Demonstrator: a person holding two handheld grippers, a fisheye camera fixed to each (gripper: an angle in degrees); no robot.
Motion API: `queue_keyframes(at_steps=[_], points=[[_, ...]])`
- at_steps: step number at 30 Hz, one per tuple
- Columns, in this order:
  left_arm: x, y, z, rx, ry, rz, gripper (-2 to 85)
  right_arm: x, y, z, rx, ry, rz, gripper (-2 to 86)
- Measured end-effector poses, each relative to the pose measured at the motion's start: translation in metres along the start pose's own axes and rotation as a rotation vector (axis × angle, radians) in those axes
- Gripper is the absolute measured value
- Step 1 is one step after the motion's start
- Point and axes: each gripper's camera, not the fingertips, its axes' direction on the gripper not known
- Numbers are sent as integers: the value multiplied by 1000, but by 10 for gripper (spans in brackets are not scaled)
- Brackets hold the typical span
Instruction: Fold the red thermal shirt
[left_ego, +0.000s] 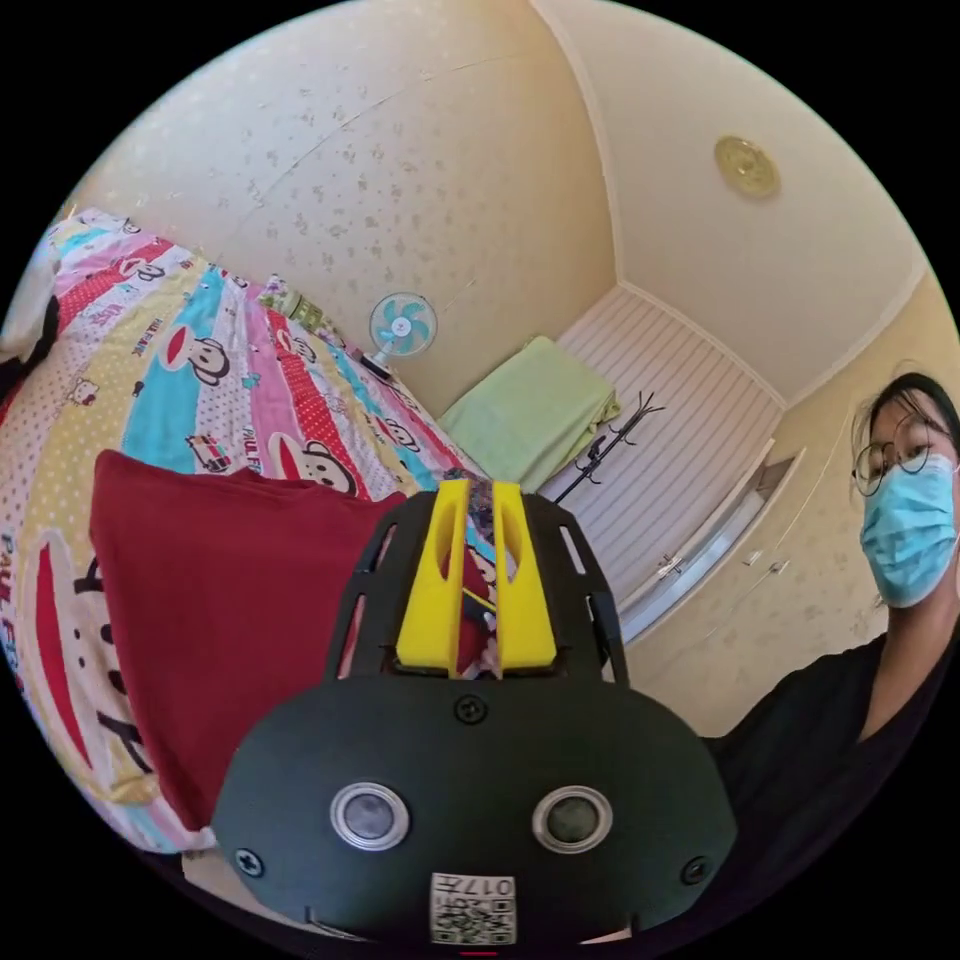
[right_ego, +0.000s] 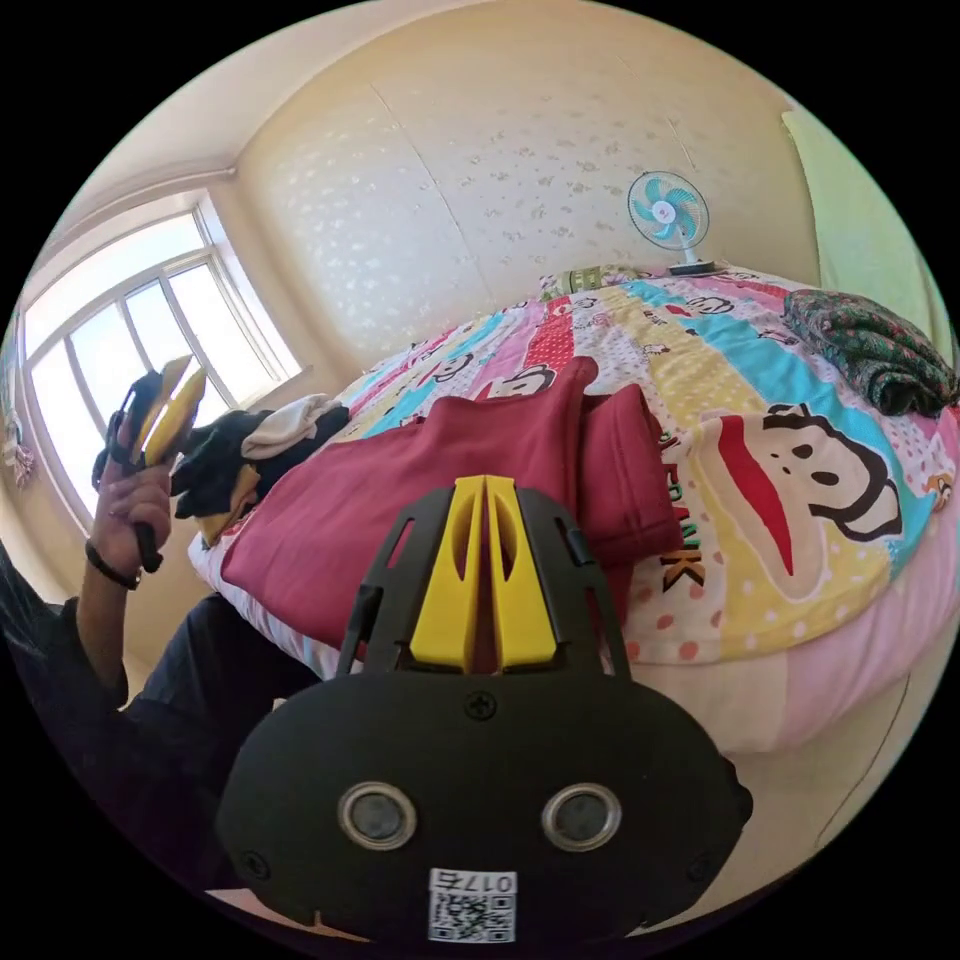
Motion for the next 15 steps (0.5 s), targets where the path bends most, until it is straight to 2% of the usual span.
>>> queue_keyframes(at_steps=[3, 5, 8, 12, 15], points=[[-41, 58, -56, 109, -261, -93, 108, 4, -2, -7, 25, 15, 23, 5], [-60, 84, -88, 155, -343, -127, 105, 2, 0, -7, 26, 42, 22, 5], [-91, 107, -113, 95, -481, -209, 121, -3, 6, -11, 46, 91, 10, 5], [-134, 142, -113, -18, -361, -377, 142, -2, 7, -17, 37, 91, 2, 5], [-149, 168, -114, -24, -363, -434, 143, 3, 9, -24, 43, 62, 21, 6]])
